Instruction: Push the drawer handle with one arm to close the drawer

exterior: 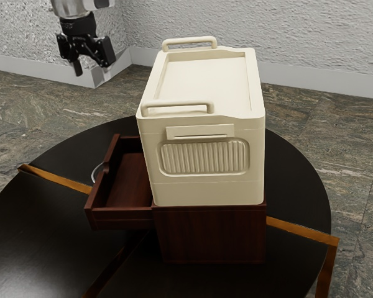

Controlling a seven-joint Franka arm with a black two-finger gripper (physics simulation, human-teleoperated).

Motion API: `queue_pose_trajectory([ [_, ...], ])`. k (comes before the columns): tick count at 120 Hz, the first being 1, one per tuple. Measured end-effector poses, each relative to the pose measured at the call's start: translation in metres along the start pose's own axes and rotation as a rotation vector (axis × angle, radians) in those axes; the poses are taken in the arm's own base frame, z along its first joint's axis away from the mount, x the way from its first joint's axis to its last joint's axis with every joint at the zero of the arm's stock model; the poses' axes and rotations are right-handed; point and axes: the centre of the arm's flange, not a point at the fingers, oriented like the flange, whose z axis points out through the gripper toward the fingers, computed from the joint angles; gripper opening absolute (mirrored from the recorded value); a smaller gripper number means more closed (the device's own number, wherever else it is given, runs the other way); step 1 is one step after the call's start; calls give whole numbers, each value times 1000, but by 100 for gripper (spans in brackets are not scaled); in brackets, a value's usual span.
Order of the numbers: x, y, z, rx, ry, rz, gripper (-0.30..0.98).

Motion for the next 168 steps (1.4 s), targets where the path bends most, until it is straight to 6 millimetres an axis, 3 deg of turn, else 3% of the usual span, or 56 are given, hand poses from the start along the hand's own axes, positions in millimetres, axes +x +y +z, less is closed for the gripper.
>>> queue_pose_trajectory([
  [28,-4,0,-3,-13,-10,-23,69],
  [35,-34,10,-67,4,108,6,69],
  [40,-50,25,-94,11,160,74,69],
  [51,-58,51,-109,40,192,220,69],
  [60,-61,50,-110,61,186,288,68],
  [66,-76,42,-86,65,129,319,68],
  [73,-99,31,-32,68,38,353,69],
  [85,-114,20,51,79,-53,428,68],
  [96,-126,8,98,82,-57,490,66],
  [103,-127,2,124,70,-36,536,56],
  [119,-122,-23,157,25,56,615,25],
  [131,-118,-34,175,26,105,696,9],
  [168,-103,-61,219,60,145,922,-7],
])
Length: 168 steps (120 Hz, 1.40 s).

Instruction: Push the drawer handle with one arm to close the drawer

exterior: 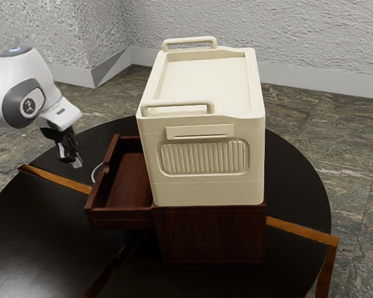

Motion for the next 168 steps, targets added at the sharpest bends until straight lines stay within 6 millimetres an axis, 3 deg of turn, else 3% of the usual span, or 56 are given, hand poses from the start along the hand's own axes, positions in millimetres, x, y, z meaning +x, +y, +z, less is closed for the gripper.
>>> queue_pose_trajectory([
  [49,5,-8,43,-18,-25,247,-10],
  [100,20,-8,53,-4,18,362,-10],
  [168,74,5,62,9,127,437,-9],
])
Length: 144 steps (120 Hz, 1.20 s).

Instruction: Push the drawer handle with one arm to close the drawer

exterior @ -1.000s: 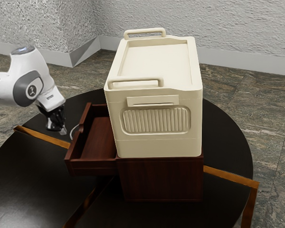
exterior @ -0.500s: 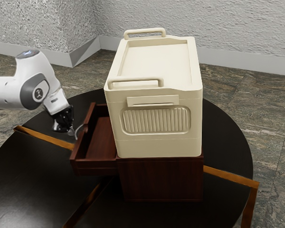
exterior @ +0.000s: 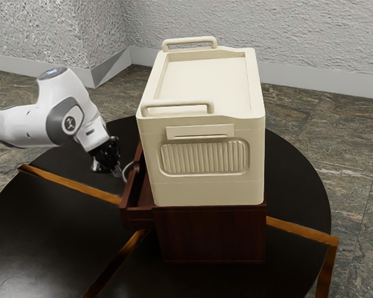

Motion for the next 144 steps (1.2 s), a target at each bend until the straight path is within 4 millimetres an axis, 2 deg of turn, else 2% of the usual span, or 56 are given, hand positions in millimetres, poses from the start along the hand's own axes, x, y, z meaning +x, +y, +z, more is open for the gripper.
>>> queue_pose_trajectory([
  [60,20,-19,14,14,53,2,-10],
  [71,31,-20,18,15,62,17,-10],
  [91,67,-15,25,10,83,71,-10],
  [114,65,-16,25,20,87,66,-10],
  [122,64,-15,15,29,89,61,-8],
  [133,55,2,-28,51,68,67,5],
  [137,41,3,-49,64,43,54,12],
  [144,5,7,-87,85,1,-13,25],
])
